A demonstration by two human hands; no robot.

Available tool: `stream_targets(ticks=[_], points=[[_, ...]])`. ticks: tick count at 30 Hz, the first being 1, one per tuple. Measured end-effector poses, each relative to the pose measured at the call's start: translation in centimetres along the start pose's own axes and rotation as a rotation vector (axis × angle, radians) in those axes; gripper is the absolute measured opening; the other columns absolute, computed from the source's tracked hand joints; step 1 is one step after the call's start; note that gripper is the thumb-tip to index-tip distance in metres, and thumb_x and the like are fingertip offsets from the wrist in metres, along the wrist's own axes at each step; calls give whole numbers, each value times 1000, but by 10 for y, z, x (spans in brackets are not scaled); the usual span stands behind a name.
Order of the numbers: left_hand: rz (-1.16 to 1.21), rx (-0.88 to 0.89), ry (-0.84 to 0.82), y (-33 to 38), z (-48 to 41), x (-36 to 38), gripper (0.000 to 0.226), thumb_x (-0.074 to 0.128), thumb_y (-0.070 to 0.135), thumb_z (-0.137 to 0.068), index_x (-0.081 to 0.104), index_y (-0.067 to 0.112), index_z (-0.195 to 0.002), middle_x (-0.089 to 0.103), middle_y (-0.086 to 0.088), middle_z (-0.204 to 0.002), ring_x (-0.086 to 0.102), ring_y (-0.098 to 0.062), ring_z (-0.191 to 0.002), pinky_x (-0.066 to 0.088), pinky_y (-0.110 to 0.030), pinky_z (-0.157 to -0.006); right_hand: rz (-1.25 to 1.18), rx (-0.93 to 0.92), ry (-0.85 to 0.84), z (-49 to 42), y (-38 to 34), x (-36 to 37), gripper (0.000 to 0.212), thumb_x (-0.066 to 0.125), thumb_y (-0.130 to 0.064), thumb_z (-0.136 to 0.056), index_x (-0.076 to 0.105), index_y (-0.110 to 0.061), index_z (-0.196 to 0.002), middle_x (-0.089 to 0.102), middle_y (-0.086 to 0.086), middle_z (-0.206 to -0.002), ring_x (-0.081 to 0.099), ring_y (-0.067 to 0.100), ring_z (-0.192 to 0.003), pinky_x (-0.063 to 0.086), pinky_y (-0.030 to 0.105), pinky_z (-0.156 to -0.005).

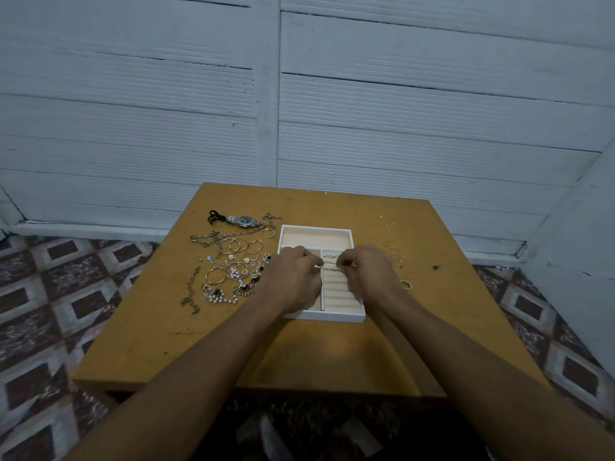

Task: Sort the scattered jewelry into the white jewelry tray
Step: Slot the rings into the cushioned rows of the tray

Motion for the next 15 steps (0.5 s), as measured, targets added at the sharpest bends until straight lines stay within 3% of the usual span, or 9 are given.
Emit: stream_targets(ticks=[3, 8, 15], points=[[6, 3, 9, 0, 0, 0, 34, 55, 33, -90, 66, 21, -120, 63, -4, -121, 54, -25, -112, 46, -42, -92, -78, 150, -56, -8, 3, -4, 7, 70, -18, -81, 73, -22, -85, 65, -7, -79, 62, 19, -89, 49, 38, -83], [4, 21, 28, 3, -4, -1, 33, 57, 31, -89, 67, 21, -120, 64, -5, -120, 55, -24, -110, 47, -40, -91, -157, 254, -125, -17, 5, -6, 18, 80, -22, -71, 64, -25, -78, 61, -8, -81, 61, 18, -88, 50, 39, -82], [17, 41, -6, 22, -13, 2, 33, 54, 30, -91, 65, 21, -121, 61, -3, -124, 50, -23, -115, 41, -39, -95, -322, 274, -75, -4, 29, -19, 12, 67, -12, -79, 66, -24, -76, 63, -8, -74, 60, 15, -75, 50, 30, -68]])
Point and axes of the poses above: each hand's wrist, its own z-axis away from the middle knuckle, its own x-axis out of the palm, y = z × x, the point moved 2 cm from there along -z, towards the middle knuckle
